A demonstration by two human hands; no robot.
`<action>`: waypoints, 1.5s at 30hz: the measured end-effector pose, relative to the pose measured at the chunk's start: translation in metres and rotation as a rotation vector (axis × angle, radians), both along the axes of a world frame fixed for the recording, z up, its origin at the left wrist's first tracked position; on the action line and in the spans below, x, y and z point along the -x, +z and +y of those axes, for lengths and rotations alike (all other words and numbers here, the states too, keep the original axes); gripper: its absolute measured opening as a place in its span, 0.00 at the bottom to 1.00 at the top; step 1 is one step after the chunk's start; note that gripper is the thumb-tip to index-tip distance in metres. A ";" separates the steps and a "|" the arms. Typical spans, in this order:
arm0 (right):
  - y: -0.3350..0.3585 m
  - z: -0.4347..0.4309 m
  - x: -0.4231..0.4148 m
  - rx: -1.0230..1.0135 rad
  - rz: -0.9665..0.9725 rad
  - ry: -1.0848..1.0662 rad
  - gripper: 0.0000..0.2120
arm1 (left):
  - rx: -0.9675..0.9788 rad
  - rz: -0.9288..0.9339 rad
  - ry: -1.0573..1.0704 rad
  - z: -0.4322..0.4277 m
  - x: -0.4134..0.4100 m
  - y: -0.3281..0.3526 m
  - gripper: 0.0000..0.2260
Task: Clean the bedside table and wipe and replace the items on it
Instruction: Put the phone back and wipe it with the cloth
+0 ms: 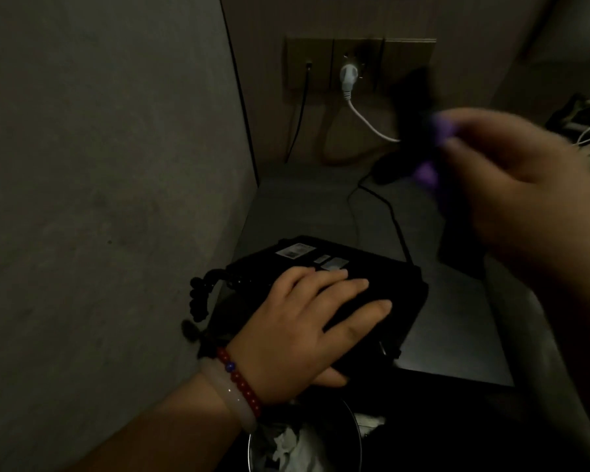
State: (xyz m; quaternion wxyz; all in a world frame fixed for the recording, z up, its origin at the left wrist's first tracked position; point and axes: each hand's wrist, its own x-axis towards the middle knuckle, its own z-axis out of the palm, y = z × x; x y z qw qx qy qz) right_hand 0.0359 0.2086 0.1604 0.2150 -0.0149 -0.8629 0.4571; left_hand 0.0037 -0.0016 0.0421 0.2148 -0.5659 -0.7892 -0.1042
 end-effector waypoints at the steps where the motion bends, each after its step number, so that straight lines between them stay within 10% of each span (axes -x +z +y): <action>1: 0.004 -0.007 0.011 -0.137 -0.106 0.099 0.15 | 0.013 0.019 -0.007 0.000 -0.002 -0.001 0.45; 6: -0.031 -0.022 0.056 -0.713 -0.587 0.325 0.14 | 0.007 0.092 -0.005 0.001 -0.006 0.002 0.43; 14: -0.038 -0.036 0.061 -0.447 -0.742 0.798 0.22 | -0.006 0.073 -0.006 0.002 -0.007 0.005 0.40; 32: -0.040 -0.056 0.099 -0.870 -0.890 0.758 0.23 | -0.066 -0.044 -0.017 0.017 -0.012 0.007 0.42; 45: -0.025 -0.026 0.088 -0.819 -0.969 0.674 0.23 | -0.069 -0.030 0.075 0.001 -0.003 0.010 0.45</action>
